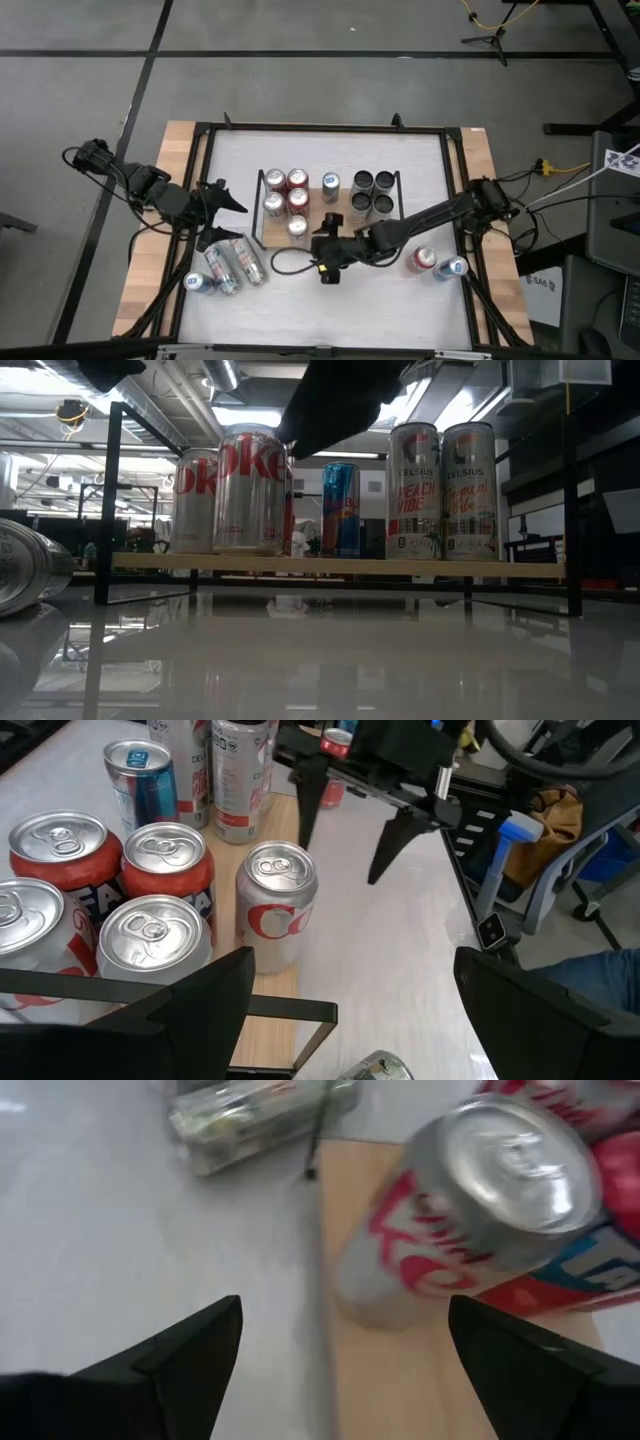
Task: Place canned beverage on shelf
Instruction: Put the silver-red soda can on the shelf aligned with the other silver-red soda can
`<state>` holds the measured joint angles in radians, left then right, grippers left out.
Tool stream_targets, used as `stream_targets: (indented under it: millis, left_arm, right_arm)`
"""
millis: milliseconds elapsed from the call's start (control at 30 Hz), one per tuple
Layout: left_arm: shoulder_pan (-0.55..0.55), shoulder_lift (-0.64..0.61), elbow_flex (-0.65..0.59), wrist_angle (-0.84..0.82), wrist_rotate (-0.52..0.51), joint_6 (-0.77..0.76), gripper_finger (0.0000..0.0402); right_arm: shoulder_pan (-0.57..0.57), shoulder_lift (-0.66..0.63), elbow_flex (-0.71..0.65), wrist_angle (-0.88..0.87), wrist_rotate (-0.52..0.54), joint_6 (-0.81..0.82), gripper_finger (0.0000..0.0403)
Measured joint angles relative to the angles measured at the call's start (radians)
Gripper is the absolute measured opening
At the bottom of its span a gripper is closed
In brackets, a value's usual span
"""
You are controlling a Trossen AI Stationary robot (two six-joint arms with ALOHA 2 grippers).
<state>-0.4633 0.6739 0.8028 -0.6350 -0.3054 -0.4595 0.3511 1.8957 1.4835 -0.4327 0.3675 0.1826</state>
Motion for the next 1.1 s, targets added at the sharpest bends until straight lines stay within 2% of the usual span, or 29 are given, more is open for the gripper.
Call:
stream_targets:
  millis: [300,633,1100]
  left_arm:
    - [0.000,0.000,0.000,0.000,0.000,0.000,0.0336]
    - [0.000,0.000,0.000,0.000,0.000,0.000,0.0336]
    - [0.000,0.000,0.000,0.000,0.000,-0.002,0.0336]
  right_arm:
    - [-0.058,0.000,-0.053,0.057,0.007,0.031,0.0351]
    - [-0.066,0.000,-0.072,0.179,-0.009,0.019,0.0351]
    - [-0.070,0.000,-0.072,0.194,0.063,0.021,0.0351]
